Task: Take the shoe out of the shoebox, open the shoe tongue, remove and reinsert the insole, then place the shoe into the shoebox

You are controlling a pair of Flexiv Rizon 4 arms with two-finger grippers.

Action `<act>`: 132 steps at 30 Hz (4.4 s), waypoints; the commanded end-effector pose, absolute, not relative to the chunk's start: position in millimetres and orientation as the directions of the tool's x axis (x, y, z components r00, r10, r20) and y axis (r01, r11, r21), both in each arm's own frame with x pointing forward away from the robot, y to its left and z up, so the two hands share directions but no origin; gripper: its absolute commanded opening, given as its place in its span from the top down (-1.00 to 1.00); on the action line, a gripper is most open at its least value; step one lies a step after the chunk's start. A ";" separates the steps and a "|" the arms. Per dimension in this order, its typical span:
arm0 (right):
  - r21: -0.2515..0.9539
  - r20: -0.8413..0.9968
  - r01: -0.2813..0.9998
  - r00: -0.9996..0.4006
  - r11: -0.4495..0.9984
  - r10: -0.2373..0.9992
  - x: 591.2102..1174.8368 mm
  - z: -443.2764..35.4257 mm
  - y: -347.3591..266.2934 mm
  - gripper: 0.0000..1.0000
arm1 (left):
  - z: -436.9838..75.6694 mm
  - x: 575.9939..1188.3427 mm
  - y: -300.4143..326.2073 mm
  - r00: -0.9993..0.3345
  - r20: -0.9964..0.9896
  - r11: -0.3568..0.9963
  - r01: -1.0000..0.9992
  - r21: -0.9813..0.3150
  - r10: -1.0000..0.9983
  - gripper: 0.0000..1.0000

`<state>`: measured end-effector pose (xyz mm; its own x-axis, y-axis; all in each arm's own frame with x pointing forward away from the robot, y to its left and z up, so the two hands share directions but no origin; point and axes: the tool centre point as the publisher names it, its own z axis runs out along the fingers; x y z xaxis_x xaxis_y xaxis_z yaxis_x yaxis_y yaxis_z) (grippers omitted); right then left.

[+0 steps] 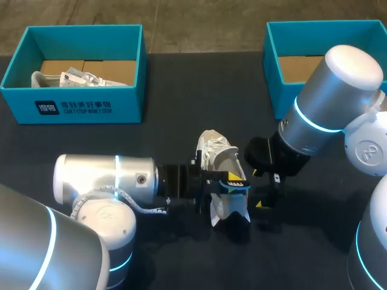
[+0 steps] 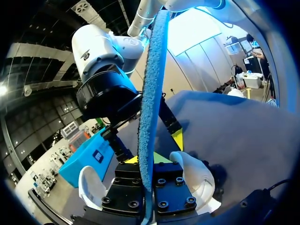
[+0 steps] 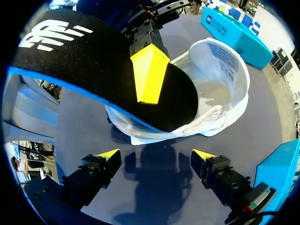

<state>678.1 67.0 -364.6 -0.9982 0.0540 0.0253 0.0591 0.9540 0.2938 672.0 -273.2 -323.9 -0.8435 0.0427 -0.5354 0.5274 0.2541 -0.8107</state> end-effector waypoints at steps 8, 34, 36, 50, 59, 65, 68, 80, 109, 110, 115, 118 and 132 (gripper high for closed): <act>0.292 0.023 0.060 -0.998 0.955 0.055 677.1 -365.3 67.4 -1.00 | -336.4 677.3 -270.5 -0.809 -0.586 0.242 0.579 -0.778 0.049 1.00; 0.292 0.023 0.060 -0.998 0.955 0.055 677.1 -365.3 67.4 -1.00 | -349.1 693.0 -266.5 -0.769 -0.639 0.290 0.619 -0.730 0.033 0.99; 0.292 0.023 0.060 -0.998 0.955 0.055 677.1 -365.3 67.4 -1.00 | -347.0 691.0 -265.9 -0.769 -0.638 0.288 0.619 -0.731 0.034 0.99; 0.292 0.023 0.060 -0.998 0.955 0.055 677.1 -365.3 67.4 -1.00 | -335.1 679.5 -263.3 -0.765 -0.643 0.267 0.627 -0.732 0.034 0.48; 0.292 0.023 0.060 -0.998 0.955 0.055 677.1 -365.3 67.4 -1.00 | -327.5 670.9 -263.3 -0.758 -0.652 0.256 0.637 -0.727 0.032 0.54; 0.292 0.023 0.060 -0.998 0.955 0.055 677.1 -365.3 67.4 -1.00 | -326.3 669.6 -266.5 -0.754 -0.656 0.267 0.638 -0.722 0.028 0.70; 0.292 0.023 0.060 -0.998 0.955 0.055 677.1 -365.3 67.4 -1.00 | -326.8 666.5 -266.9 -0.753 -0.658 0.261 0.639 -0.723 0.019 0.93; 0.292 0.023 0.060 -0.998 0.955 0.055 677.1 -365.3 67.4 -1.00 | -338.3 671.8 -270.6 -0.698 -0.716 0.285 0.687 -0.668 0.005 1.00; 0.292 0.023 0.060 -0.998 0.955 0.055 677.1 -365.3 67.4 -1.00 | -342.0 681.8 -270.0 -0.692 -0.721 0.310 0.693 -0.651 0.035 0.58; 0.292 0.023 0.060 -0.998 0.955 0.055 677.1 -365.3 67.4 -1.00 | -340.5 680.1 -270.3 -0.691 -0.722 0.309 0.695 -0.649 0.035 0.58; 0.292 0.023 0.060 -0.998 0.955 0.055 677.1 -365.3 67.4 -1.00 | -333.7 671.9 -271.7 -0.684 -0.729 0.302 0.703 -0.644 0.038 0.49; 0.292 0.023 0.060 -0.998 0.955 0.055 677.1 -365.3 67.4 -1.00 | -331.2 668.3 -271.8 -0.678 -0.734 0.303 0.708 -0.638 0.040 0.45; 0.292 0.023 0.060 -0.998 0.955 0.055 677.1 -365.3 67.4 -1.00 | -322.4 662.1 -272.2 -0.683 -0.730 0.324 0.696 -0.641 0.023 0.37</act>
